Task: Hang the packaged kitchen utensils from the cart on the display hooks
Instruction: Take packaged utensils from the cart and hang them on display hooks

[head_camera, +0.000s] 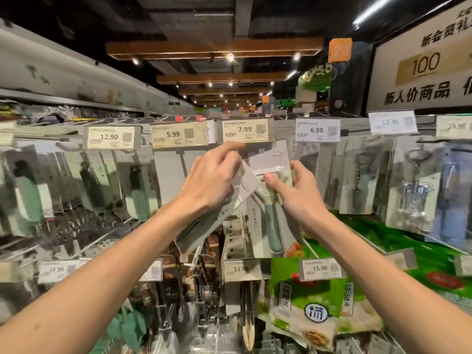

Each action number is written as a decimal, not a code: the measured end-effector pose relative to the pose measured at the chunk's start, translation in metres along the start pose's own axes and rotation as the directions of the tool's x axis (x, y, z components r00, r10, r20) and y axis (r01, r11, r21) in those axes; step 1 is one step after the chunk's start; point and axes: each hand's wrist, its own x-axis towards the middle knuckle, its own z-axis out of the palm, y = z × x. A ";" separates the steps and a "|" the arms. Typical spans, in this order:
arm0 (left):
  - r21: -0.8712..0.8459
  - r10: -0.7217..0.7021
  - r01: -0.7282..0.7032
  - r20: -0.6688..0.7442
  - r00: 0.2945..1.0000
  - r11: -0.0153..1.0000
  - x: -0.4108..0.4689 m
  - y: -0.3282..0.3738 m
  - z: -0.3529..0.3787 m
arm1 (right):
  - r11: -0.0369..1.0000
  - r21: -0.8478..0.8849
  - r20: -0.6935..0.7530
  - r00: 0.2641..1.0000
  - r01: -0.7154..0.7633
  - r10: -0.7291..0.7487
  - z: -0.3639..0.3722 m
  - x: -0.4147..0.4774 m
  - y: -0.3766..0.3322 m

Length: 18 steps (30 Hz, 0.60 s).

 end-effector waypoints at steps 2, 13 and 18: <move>0.080 0.063 -0.056 -0.094 0.994 0.995 -0.004 0.002 -0.001 | 1.000 0.003 0.013 1.000 -0.002 0.002 0.003 0.002 0.000; 0.211 0.206 -0.179 -0.117 0.972 0.961 0.019 0.001 -0.023 | 0.998 0.014 0.039 0.997 0.064 -0.065 0.019 0.020 -0.001; 0.280 0.270 -0.243 -0.061 0.961 0.929 0.026 -0.003 -0.030 | 0.999 0.035 0.031 0.999 0.014 -0.015 0.026 0.040 -0.003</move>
